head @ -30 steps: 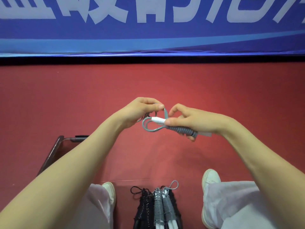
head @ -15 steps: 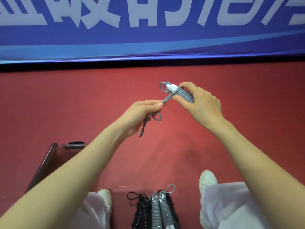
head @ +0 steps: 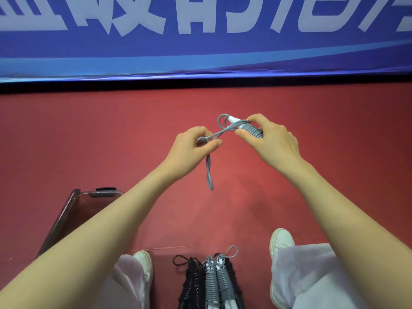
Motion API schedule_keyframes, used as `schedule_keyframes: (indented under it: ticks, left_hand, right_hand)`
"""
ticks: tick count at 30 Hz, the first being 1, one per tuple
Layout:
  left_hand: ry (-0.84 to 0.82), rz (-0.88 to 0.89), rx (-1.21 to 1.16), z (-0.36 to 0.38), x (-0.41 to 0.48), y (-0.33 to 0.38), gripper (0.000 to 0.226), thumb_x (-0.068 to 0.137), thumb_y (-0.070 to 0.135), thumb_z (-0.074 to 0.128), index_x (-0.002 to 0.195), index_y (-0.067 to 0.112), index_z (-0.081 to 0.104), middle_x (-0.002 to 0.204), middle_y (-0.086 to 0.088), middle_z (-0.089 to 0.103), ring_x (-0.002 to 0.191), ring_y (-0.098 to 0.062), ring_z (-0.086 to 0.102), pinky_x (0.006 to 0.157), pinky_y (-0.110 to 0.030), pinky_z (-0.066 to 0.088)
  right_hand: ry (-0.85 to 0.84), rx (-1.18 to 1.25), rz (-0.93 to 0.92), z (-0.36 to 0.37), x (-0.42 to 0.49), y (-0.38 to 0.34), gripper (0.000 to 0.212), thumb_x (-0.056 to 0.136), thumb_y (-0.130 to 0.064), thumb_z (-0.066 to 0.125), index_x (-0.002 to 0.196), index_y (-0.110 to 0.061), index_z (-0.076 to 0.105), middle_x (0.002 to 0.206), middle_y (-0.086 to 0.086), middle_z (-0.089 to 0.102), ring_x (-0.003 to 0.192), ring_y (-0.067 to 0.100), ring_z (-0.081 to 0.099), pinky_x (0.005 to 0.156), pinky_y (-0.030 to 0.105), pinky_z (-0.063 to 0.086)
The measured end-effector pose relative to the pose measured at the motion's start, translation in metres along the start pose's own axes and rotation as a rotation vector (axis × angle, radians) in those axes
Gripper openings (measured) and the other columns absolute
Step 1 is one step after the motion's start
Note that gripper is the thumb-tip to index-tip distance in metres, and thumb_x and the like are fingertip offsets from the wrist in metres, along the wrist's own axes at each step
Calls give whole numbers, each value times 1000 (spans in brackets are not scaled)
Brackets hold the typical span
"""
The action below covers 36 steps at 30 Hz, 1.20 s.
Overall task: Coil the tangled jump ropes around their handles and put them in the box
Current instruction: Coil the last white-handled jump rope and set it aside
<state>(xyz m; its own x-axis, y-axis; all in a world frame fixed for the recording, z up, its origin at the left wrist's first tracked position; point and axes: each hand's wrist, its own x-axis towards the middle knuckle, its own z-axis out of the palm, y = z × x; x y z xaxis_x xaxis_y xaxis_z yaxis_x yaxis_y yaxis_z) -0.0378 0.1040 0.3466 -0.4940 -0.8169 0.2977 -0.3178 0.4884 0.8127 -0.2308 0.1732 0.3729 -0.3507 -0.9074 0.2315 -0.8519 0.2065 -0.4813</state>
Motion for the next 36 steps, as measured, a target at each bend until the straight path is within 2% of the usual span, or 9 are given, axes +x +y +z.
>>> schedule_keyframes:
  ticks: [6,10,15,19,22,25,28,33,36]
  left_hand:
    - [3,-353,-662,7,1,7,21,88,-8,57,95,11,66,97,-7,63,85,-13,61,90,-35,55]
    - [111,-417,-574,13,4,-5,53,73,-26,50,99,19,62,106,-3,61,88,-13,59,69,-20,46]
    - [-88,-446,-486,9,1,-19,51,76,-30,44,97,15,55,100,-4,69,86,-12,67,82,-29,49]
    - [-422,-460,-269,10,-5,-18,56,77,-24,57,117,15,49,126,-5,58,110,-14,60,90,-32,45]
    - [-426,-423,-303,9,-4,-14,86,63,20,87,136,20,43,139,6,48,134,-7,39,107,-27,31]
    - [-313,-399,-522,4,4,1,62,72,55,75,121,20,59,120,6,65,117,-5,57,106,-25,37]
    - [-293,-376,-583,1,5,8,36,87,48,54,101,17,67,92,5,72,91,-10,67,88,-20,47]
    - [-401,-466,-630,6,-4,7,38,82,19,71,114,10,52,96,-5,68,71,-15,67,77,-29,53]
    - [-457,-518,-662,7,-4,12,30,87,40,63,108,19,62,104,-4,67,62,-11,60,72,-30,53]
  right_hand:
    - [-3,-43,111,4,8,9,42,88,-65,48,116,-34,54,90,2,58,98,36,60,76,35,33]
    - [31,-180,108,6,11,19,45,91,-63,44,118,-28,53,103,9,66,98,37,61,74,35,34]
    - [59,-214,123,3,14,28,47,91,-65,42,117,-27,53,105,10,65,97,38,61,74,37,35]
    - [62,-200,34,2,13,25,45,91,-63,45,120,-30,52,108,7,64,98,37,61,73,37,35]
    - [59,-300,-165,7,4,13,44,90,-60,48,125,-33,51,106,3,61,95,38,63,71,37,41]
    - [95,-409,-343,18,-3,3,44,91,-56,49,125,-30,54,98,4,60,84,37,65,58,34,35]
    - [100,-451,-408,23,-6,-5,47,90,-55,43,123,-25,57,91,7,59,74,36,64,52,31,29]
    - [89,-485,-431,26,-8,-7,44,87,-50,53,120,-22,61,83,8,59,63,33,62,48,27,25]
    - [95,-483,-432,28,-8,-10,43,87,-52,53,115,-20,63,77,8,57,56,32,60,45,23,19]
